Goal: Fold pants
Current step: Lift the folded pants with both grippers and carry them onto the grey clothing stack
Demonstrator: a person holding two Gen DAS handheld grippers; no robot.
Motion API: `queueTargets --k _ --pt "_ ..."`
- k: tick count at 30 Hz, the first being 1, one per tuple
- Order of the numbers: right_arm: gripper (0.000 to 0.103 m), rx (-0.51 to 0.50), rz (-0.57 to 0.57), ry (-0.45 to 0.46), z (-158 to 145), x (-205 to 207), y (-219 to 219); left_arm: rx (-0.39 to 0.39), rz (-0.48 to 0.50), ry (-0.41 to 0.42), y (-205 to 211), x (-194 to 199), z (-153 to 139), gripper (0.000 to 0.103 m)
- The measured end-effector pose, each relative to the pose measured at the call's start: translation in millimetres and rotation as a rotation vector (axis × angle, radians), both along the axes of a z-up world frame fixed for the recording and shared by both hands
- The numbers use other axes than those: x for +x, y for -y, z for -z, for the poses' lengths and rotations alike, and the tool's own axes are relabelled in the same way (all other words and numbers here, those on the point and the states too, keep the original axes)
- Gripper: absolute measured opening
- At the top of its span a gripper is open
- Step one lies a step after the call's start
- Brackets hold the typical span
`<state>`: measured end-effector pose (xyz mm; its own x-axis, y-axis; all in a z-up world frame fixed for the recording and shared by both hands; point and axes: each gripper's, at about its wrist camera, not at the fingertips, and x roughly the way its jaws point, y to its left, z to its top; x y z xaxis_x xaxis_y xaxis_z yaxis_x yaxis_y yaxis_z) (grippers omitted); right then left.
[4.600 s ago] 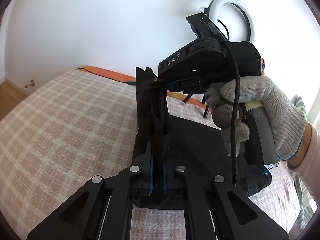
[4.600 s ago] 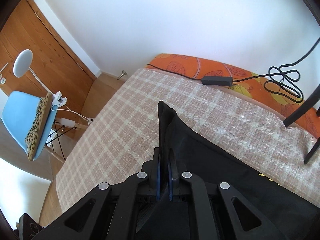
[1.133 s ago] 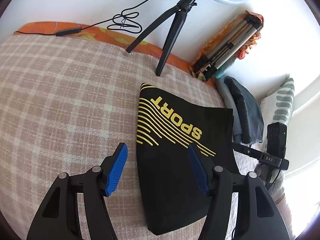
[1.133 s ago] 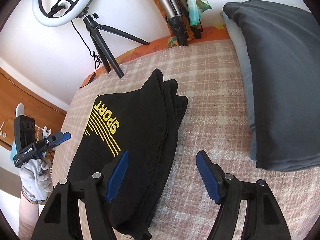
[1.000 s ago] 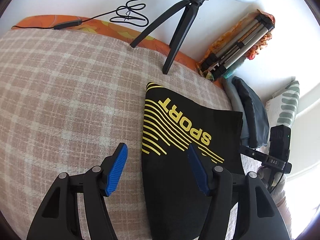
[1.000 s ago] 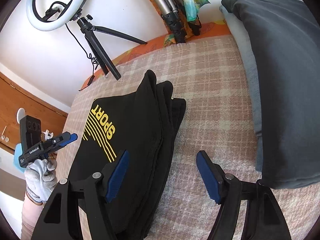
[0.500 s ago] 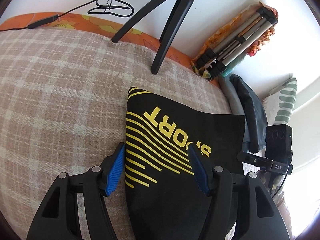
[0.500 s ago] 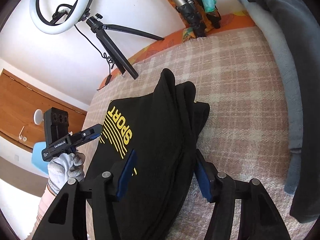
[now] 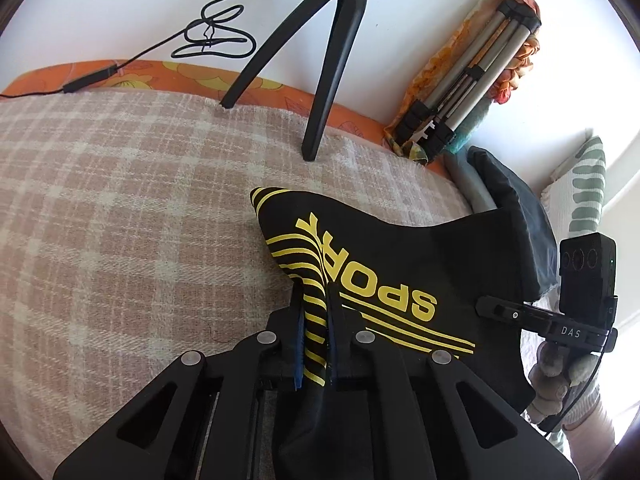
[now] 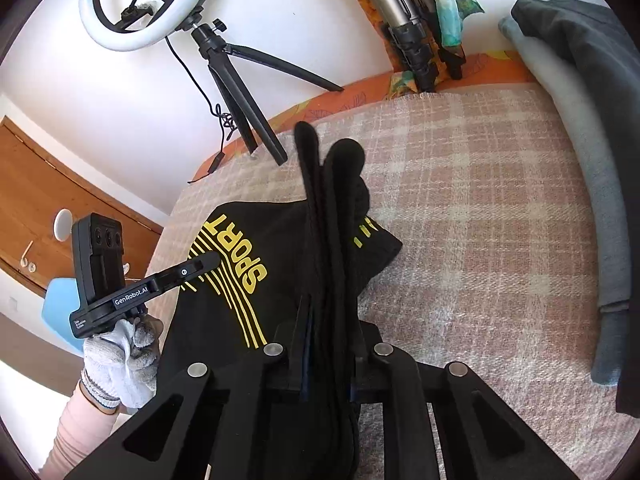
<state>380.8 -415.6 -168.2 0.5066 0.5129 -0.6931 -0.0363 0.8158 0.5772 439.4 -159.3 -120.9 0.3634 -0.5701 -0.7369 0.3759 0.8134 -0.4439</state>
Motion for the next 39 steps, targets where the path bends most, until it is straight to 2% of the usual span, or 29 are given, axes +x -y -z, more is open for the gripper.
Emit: queueTargets --k 5,11,19,28,39 --pt "0.009 -0.036 -0.003 0.054 -23.0 -11.4 -4.4 -0.004 -0.007 0.066 -0.5 -13.3 -24.3 0.007" --pt "0.009 -0.071 -0.001 0.122 -54.2 -30.8 -4.1 0.015 0.008 0.186 -5.1 -40.4 -64.1 0.006" --pt "0.009 -0.124 0.039 0.221 -109.1 -59.0 12.7 0.028 0.057 0.328 14.0 -68.5 -118.3 0.003" --pt "0.009 -0.180 0.107 0.284 -153.0 -89.2 43.5 -0.013 0.106 0.388 57.2 -85.7 -151.1 0.003" --pt "0.009 -0.241 0.220 0.348 -198.0 -136.0 112.5 -0.063 0.198 0.449 131.7 -101.9 -192.1 0.003"
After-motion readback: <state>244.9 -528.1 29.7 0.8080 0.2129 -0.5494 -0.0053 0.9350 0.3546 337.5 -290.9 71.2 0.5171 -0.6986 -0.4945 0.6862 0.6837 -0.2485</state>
